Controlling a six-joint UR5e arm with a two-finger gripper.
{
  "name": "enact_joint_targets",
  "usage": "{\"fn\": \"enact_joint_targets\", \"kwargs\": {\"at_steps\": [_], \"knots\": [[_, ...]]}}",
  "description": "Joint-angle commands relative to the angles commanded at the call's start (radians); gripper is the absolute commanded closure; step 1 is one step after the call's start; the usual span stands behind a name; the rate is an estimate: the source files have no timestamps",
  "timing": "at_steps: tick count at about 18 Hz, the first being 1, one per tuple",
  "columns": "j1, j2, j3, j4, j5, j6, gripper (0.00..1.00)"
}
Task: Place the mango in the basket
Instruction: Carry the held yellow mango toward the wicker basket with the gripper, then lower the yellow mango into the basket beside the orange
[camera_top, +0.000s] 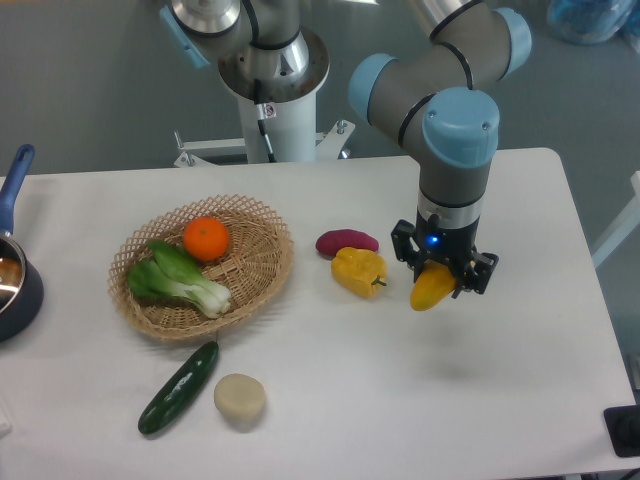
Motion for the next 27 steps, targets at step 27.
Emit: {"fn": "enact_joint_targets", "kwargs": {"at_steps": [27], "knots": [[-0.382,0.161,-0.376,0.184,-0.002,-0.002,0.79]]}}
